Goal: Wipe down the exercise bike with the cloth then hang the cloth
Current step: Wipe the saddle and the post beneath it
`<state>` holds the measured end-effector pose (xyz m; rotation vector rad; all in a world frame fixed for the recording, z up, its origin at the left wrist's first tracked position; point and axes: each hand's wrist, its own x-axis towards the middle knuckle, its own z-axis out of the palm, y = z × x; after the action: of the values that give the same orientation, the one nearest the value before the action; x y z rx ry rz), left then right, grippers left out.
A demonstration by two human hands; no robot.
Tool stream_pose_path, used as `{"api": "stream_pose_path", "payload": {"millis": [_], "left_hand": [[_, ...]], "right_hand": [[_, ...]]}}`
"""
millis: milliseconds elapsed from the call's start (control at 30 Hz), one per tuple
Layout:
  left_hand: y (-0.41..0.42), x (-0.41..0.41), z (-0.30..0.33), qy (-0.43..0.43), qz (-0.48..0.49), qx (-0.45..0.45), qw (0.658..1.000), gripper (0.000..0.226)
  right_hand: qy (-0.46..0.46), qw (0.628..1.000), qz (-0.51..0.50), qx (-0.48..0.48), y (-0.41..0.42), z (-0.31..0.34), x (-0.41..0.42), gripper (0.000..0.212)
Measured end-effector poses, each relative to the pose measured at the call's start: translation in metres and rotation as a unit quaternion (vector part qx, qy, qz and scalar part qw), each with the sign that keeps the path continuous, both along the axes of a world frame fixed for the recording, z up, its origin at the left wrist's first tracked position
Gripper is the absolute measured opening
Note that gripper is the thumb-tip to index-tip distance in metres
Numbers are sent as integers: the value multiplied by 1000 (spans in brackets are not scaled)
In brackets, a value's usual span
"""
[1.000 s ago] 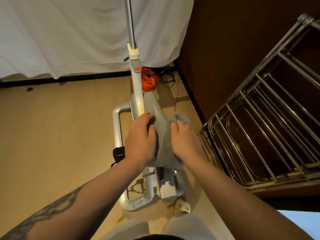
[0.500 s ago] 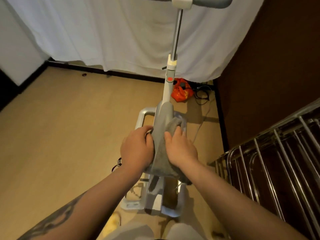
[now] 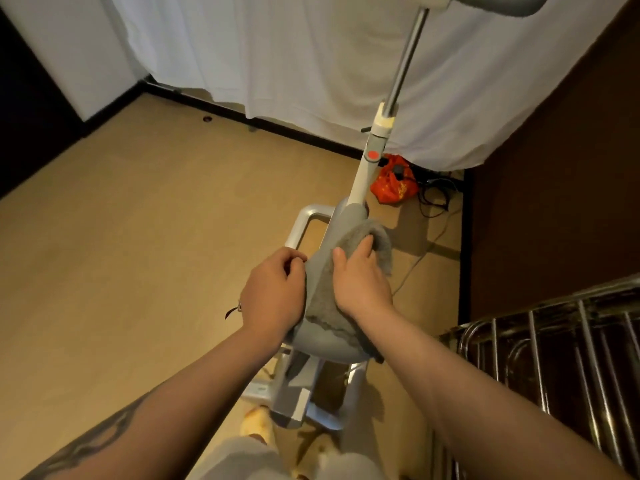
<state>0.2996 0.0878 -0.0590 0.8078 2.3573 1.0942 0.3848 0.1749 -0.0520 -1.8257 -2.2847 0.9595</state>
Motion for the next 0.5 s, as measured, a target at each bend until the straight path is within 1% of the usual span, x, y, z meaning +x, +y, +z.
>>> {"api": "stream_pose_path", "payload": {"millis": [67, 100, 233, 300, 400, 433, 467, 500], "left_hand": [[-2, 0, 2, -9, -13, 1, 1000, 22], [-4, 0, 3, -11, -18, 3, 1000, 22], [-5, 0, 3, 30, -63, 8, 998, 21], [-1, -1, 3, 59, -83, 7, 995, 23], [-3, 0, 3, 75, -101, -3, 992, 28], [-4, 1, 4, 74, -102, -3, 992, 29], [-4, 1, 4, 74, -105, -3, 992, 31], [-4, 1, 5, 76, -108, -5, 991, 33]], "right_hand": [[23, 998, -49, -24, 18, 4, -13, 69], [32, 998, -50, -23, 19, 4, -15, 70], [25, 998, 52, 28, -5, 1, 3, 78], [30, 996, 60, 50, 10, -5, -5, 78], [49, 995, 71, 50, 37, -7, -18, 72], [46, 992, 99, 67, 41, -10, -16, 68], [31, 983, 149, 107, 41, -12, -11, 63], [18, 964, 212, 160, 42, -14, -3, 57]]}}
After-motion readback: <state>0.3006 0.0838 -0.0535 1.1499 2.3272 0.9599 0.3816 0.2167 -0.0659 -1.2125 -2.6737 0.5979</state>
